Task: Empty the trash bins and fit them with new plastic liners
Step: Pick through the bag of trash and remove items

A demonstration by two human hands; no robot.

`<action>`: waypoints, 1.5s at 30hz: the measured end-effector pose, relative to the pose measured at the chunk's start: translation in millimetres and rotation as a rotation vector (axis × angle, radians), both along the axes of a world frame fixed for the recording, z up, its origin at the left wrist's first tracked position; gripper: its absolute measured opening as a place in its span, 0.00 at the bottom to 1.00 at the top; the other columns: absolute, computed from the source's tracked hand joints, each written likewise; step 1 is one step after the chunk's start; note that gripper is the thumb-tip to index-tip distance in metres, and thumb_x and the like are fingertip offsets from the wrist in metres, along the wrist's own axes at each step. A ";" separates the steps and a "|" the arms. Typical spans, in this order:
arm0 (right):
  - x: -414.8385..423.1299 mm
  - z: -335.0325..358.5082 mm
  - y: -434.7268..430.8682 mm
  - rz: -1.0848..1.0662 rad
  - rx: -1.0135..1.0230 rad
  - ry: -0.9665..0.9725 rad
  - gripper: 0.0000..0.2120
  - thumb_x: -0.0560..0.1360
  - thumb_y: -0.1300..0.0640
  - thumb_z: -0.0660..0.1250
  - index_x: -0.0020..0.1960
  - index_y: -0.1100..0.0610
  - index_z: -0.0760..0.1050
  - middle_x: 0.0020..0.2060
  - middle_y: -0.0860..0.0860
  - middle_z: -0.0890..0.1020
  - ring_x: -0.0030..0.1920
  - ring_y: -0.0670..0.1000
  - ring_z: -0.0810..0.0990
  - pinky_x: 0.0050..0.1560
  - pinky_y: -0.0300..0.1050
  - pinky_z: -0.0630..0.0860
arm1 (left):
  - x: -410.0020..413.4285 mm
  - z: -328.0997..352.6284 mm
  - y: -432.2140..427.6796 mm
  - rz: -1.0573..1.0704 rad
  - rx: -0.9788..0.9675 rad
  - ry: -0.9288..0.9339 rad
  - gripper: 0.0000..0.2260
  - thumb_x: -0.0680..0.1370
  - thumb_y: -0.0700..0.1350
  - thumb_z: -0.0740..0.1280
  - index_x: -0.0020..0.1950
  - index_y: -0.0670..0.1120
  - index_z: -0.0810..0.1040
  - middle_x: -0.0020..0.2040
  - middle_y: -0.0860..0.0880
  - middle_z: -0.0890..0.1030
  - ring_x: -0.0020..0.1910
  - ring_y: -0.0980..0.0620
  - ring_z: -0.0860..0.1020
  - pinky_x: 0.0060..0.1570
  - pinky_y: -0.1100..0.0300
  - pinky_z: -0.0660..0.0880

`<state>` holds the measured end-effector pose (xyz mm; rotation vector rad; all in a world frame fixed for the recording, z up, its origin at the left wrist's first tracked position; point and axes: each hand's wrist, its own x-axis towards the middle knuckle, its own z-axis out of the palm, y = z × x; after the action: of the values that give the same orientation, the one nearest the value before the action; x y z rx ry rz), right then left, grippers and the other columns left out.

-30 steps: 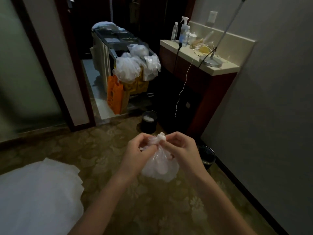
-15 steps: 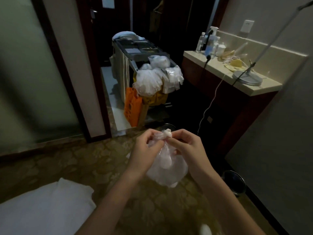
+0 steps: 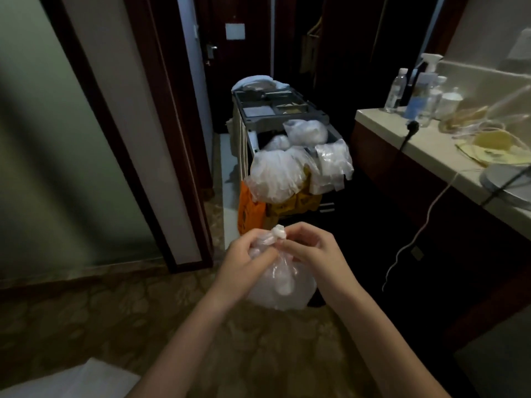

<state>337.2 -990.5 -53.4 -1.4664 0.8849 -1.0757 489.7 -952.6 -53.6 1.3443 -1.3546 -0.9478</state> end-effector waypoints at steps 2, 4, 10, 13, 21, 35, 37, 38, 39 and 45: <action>-12.9 9.3 -42.7 0.012 -0.004 -0.011 0.04 0.72 0.60 0.75 0.46 0.56 0.84 0.40 0.53 0.85 0.43 0.49 0.84 0.42 0.37 0.77 | -13.3 8.7 -42.2 0.003 -0.003 -0.054 0.07 0.78 0.42 0.69 0.55 0.48 0.81 0.48 0.48 0.84 0.49 0.51 0.82 0.53 0.48 0.79; -25.8 16.0 -83.2 0.013 -0.017 -0.025 0.03 0.71 0.62 0.74 0.44 0.56 0.84 0.38 0.51 0.85 0.40 0.45 0.83 0.39 0.34 0.76 | -27.3 13.3 -83.1 0.030 -0.023 -0.085 0.06 0.78 0.41 0.69 0.54 0.48 0.82 0.47 0.49 0.84 0.48 0.53 0.82 0.53 0.49 0.79; -36.9 27.5 -175.3 0.031 -0.152 0.093 0.08 0.73 0.60 0.73 0.42 0.47 0.80 0.37 0.44 0.83 0.40 0.40 0.81 0.37 0.31 0.72 | -43.2 17.4 -175.5 0.143 -0.066 -0.104 0.05 0.75 0.41 0.72 0.49 0.49 0.82 0.43 0.51 0.84 0.45 0.54 0.82 0.47 0.55 0.78; -29.4 23.6 -217.3 0.040 -0.169 0.118 0.07 0.74 0.60 0.72 0.44 0.48 0.80 0.39 0.46 0.84 0.43 0.44 0.83 0.43 0.37 0.75 | -36.7 13.1 -217.4 0.162 -0.072 -0.096 0.04 0.75 0.40 0.72 0.47 0.48 0.81 0.41 0.51 0.83 0.42 0.55 0.81 0.44 0.59 0.76; 14.9 2.3 -345.0 -0.002 -0.163 0.173 0.07 0.75 0.59 0.71 0.45 0.47 0.81 0.39 0.46 0.83 0.42 0.44 0.81 0.43 0.40 0.75 | 8.2 -10.8 -349.9 0.101 -0.077 -0.034 0.02 0.74 0.38 0.71 0.45 0.42 0.79 0.40 0.46 0.81 0.43 0.45 0.80 0.45 0.49 0.76; 111.6 47.1 -565.9 -0.140 -0.251 0.377 0.06 0.76 0.52 0.70 0.43 0.42 0.80 0.37 0.39 0.83 0.41 0.38 0.80 0.42 0.33 0.71 | 111.4 29.7 -586.8 -0.054 -0.241 -0.037 0.03 0.76 0.37 0.68 0.45 0.39 0.75 0.39 0.41 0.78 0.41 0.42 0.77 0.42 0.44 0.73; 119.1 45.9 -592.8 -0.114 -0.231 0.357 0.04 0.77 0.53 0.69 0.44 0.47 0.81 0.37 0.43 0.83 0.41 0.40 0.80 0.42 0.36 0.72 | 120.6 29.4 -614.8 -0.058 -0.238 -0.038 0.04 0.77 0.37 0.68 0.45 0.37 0.74 0.40 0.38 0.77 0.42 0.39 0.76 0.43 0.42 0.72; 122.0 43.5 -605.9 -0.112 -0.222 0.349 0.04 0.77 0.53 0.68 0.45 0.50 0.81 0.38 0.46 0.84 0.41 0.42 0.81 0.41 0.38 0.74 | 123.7 28.1 -628.3 -0.061 -0.233 -0.036 0.05 0.77 0.37 0.68 0.46 0.36 0.74 0.41 0.37 0.77 0.42 0.38 0.76 0.43 0.42 0.72; 124.2 40.4 -618.7 -0.117 -0.217 0.345 0.05 0.78 0.53 0.68 0.46 0.53 0.81 0.39 0.48 0.84 0.41 0.44 0.81 0.40 0.40 0.75 | 125.8 26.9 -640.7 -0.063 -0.226 -0.033 0.05 0.77 0.38 0.68 0.47 0.37 0.75 0.41 0.38 0.78 0.42 0.39 0.77 0.43 0.41 0.73; 129.8 28.4 -709.0 -0.165 -0.244 0.326 0.10 0.78 0.56 0.68 0.38 0.49 0.76 0.32 0.46 0.79 0.35 0.43 0.77 0.36 0.37 0.73 | 128.8 20.3 -734.2 -0.047 -0.197 -0.066 0.02 0.77 0.39 0.69 0.48 0.41 0.77 0.41 0.45 0.80 0.42 0.47 0.80 0.46 0.45 0.77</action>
<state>467.0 -1699.6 -25.0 -1.8321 1.1507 -1.1127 618.5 -1686.8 -33.3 1.2079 -1.4948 -0.7841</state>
